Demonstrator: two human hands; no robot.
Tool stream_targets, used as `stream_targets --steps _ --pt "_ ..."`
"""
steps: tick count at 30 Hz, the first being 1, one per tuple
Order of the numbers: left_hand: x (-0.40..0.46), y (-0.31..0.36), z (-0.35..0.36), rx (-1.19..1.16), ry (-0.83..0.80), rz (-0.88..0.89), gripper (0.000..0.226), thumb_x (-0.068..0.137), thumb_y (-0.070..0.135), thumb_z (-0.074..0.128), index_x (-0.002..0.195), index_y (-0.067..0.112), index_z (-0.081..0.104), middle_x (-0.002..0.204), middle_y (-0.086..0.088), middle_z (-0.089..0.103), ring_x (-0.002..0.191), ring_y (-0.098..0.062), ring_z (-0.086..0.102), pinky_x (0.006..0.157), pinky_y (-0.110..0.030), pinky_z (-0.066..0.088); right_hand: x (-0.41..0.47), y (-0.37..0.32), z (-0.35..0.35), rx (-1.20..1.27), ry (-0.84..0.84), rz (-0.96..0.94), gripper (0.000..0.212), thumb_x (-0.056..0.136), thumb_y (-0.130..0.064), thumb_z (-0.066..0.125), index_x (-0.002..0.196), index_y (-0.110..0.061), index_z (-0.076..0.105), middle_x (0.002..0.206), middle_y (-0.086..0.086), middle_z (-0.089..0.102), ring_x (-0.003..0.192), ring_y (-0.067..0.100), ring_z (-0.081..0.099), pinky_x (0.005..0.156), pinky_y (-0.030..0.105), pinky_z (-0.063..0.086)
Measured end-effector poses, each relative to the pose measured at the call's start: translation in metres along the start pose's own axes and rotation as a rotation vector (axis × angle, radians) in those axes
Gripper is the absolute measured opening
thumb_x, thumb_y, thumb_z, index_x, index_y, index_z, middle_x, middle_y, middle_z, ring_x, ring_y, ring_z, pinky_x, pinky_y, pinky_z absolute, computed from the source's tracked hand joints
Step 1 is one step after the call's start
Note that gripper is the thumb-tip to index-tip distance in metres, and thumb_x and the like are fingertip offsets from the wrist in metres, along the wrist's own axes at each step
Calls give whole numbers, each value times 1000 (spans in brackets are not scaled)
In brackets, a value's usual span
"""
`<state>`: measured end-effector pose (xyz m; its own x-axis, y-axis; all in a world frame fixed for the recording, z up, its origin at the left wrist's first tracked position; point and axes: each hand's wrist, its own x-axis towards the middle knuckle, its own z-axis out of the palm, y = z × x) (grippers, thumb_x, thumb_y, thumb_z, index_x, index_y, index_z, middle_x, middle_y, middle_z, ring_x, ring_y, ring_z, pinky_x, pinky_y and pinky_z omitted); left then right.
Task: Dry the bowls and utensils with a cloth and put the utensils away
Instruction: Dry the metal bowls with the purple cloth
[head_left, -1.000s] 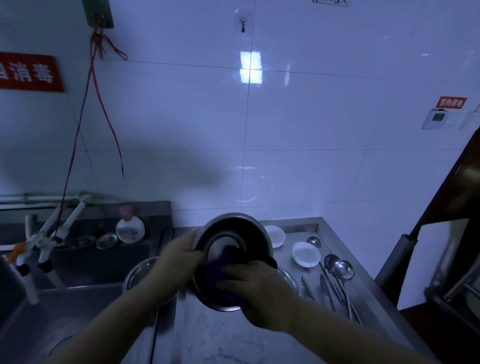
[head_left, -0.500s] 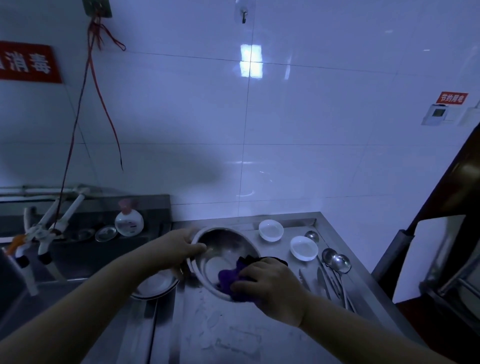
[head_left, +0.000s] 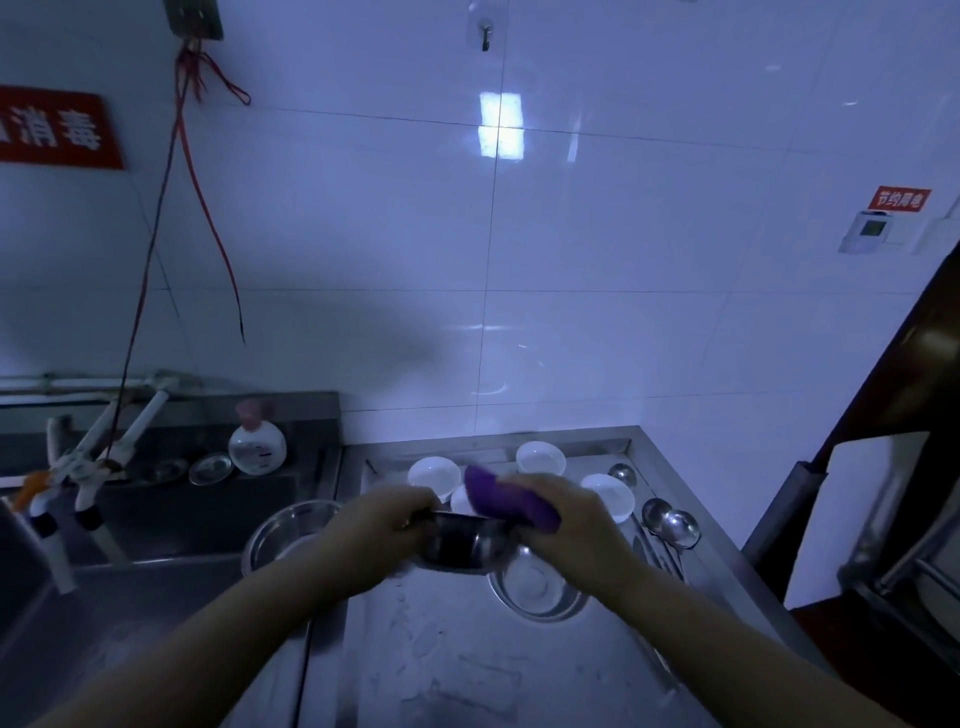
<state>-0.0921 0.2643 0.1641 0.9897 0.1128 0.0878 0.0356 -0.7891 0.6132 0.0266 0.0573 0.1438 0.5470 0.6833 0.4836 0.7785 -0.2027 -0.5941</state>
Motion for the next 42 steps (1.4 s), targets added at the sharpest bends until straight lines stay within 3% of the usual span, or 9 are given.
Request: stream_targets --steps 6,8,12,20,26,30,34,37,42 --pt "-2 12 13 -533 196 -299 18 91 4 51 77 12 57 74 -6 59 68 -19 57 56 -27 47 4 -7 -3 116 375 198 55 80 1 70 123 -30 57 112 -13 65 104 -1 59 95 18 47" --pt "0 19 19 -671 211 -379 14 93 8 49 85 12 60 79 -11 64 71 -24 62 53 -30 51 0 -15 7 -5 390 62 56 80 5 67 126 -25 56 110 -7 67 102 6 62 92 23 49" --pt "0 34 24 -899 277 -476 12 93 11 50 95 9 62 95 -19 68 89 -34 65 79 -47 55 -6 -17 25 -362 414 -252 49 74 -3 75 122 -3 62 117 7 67 108 24 63 90 40 52" --pt "3 52 27 -1137 363 -613 51 95 52 29 114 14 58 106 -17 66 99 -36 60 84 -52 52 -18 -32 48 -593 232 -373 47 79 -26 61 126 -22 57 135 -4 52 123 22 45 97 42 38" --pt "2 50 27 -1147 326 -496 46 93 55 37 100 18 63 96 -9 71 90 -25 66 64 -32 52 7 -45 31 -217 427 -95 49 69 -19 63 117 -21 62 125 -4 57 119 20 48 99 39 43" --pt "-2 44 26 -1136 336 -404 30 92 45 47 93 20 64 103 -9 68 90 -22 64 86 -44 51 14 -45 18 146 446 186 52 60 -6 55 108 -23 67 115 -18 55 111 17 51 100 38 43" --pt "-6 40 28 -1183 398 -493 36 90 44 52 104 14 64 98 -15 72 86 -35 69 65 -44 57 7 -42 16 441 471 443 50 59 -7 53 101 -30 68 103 -9 65 101 17 60 94 40 50" --pt "-7 34 27 -1263 415 -491 40 93 42 48 109 10 66 102 -15 72 94 -33 68 79 -46 54 4 -39 19 638 442 608 54 58 -11 52 106 -30 70 93 6 67 86 26 61 73 40 52" --pt "-4 38 30 -1314 412 -474 44 96 42 42 114 9 64 104 -13 72 98 -28 68 93 -48 48 9 -51 22 629 497 563 49 78 2 61 115 -31 62 116 -1 64 106 15 60 97 40 49"
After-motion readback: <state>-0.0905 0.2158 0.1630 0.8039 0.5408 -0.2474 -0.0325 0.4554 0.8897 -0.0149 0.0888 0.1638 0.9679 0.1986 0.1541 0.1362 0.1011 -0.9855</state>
